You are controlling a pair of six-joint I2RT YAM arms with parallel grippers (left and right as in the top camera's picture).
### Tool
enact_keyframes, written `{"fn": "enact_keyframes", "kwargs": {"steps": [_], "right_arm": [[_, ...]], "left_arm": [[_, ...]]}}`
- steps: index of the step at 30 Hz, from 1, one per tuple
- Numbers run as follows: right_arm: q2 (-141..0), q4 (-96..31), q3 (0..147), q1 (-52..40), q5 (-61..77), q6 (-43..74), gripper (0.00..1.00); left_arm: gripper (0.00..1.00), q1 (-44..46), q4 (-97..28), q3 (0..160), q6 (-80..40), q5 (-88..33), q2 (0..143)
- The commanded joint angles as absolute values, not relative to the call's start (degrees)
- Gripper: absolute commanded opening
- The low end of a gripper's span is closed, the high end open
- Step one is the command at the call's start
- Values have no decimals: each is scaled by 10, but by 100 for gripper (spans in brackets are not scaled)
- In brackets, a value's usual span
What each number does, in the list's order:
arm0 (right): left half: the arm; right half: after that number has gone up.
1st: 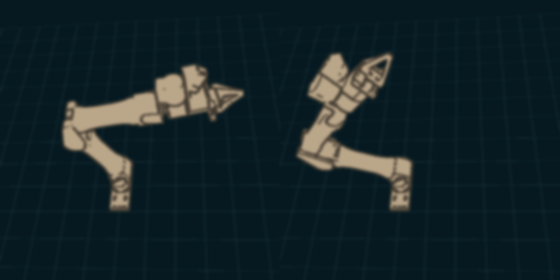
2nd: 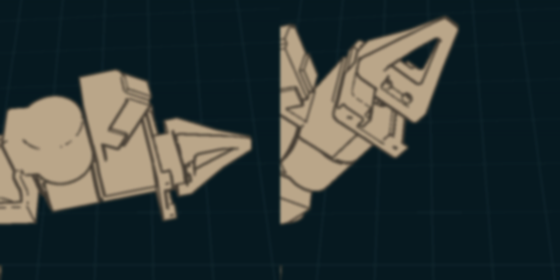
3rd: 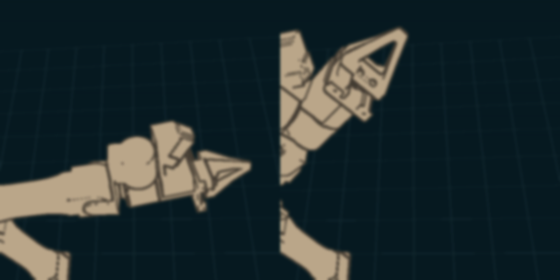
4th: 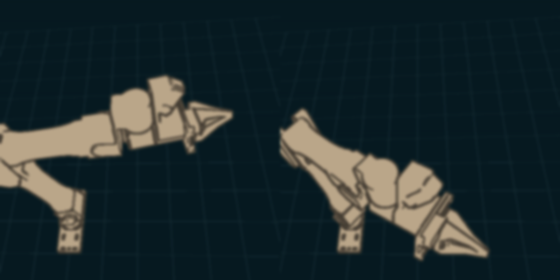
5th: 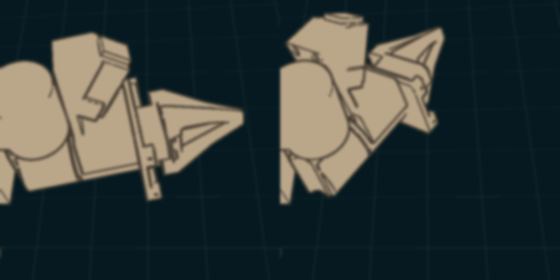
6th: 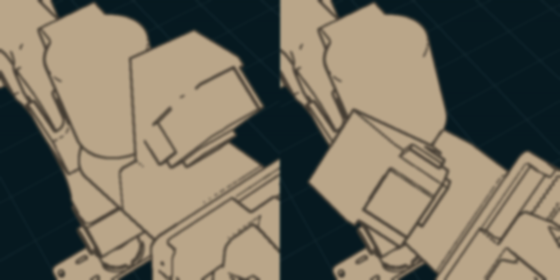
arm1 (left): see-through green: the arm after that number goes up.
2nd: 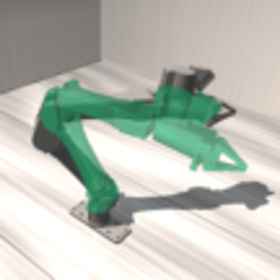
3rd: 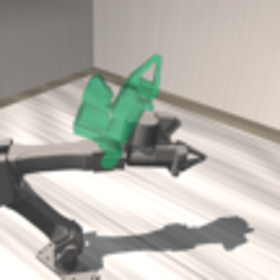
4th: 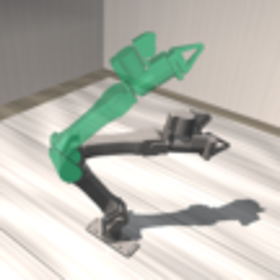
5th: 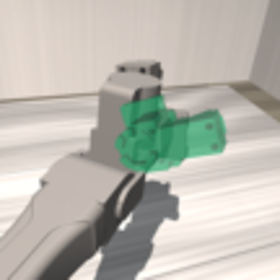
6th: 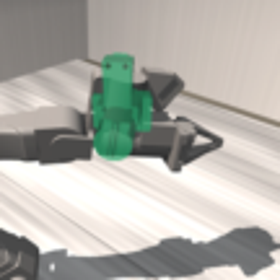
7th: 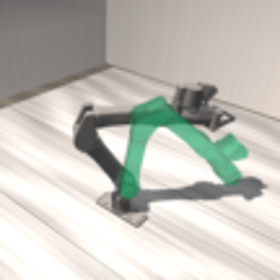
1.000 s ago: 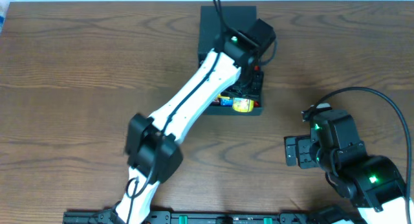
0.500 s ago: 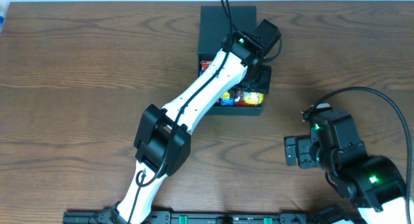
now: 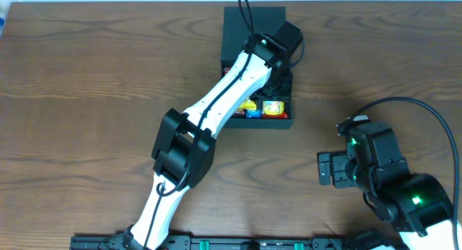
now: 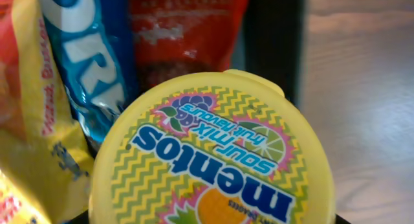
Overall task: Pack container
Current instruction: 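Lower the Mentos can into the box's right front corner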
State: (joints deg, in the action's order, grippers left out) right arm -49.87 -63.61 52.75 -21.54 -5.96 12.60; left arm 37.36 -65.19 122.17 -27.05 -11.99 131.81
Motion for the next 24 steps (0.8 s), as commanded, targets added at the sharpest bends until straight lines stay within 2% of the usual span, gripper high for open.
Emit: {"fn": "enact_keyframes", "kwargs": {"steps": [1,6,12,14,18,24], "right_arm": [[-498,-637,529,-212,-59,132,99],[-498,-637,529,-212,-59,132,99],[-498,-637,529,-212,-59,132,99],[-498,-637,529,-212,-59,132,99],[-498,-637,529,-212,-59,132,99],[-498,-637,529,-212,-60,132,99]], "left_arm": [[6,373,-651,1237,-272,-116,1324],[7,373,-654,1237,-272,-117,1338],[14,379,-653,1237,-272,-117,1339],[21,379,-653,1237,-272,-117,1339],[22,380,-653,1237,-272,-117,1339],[31,380,-649,1237,-273,-130,1339]]}}
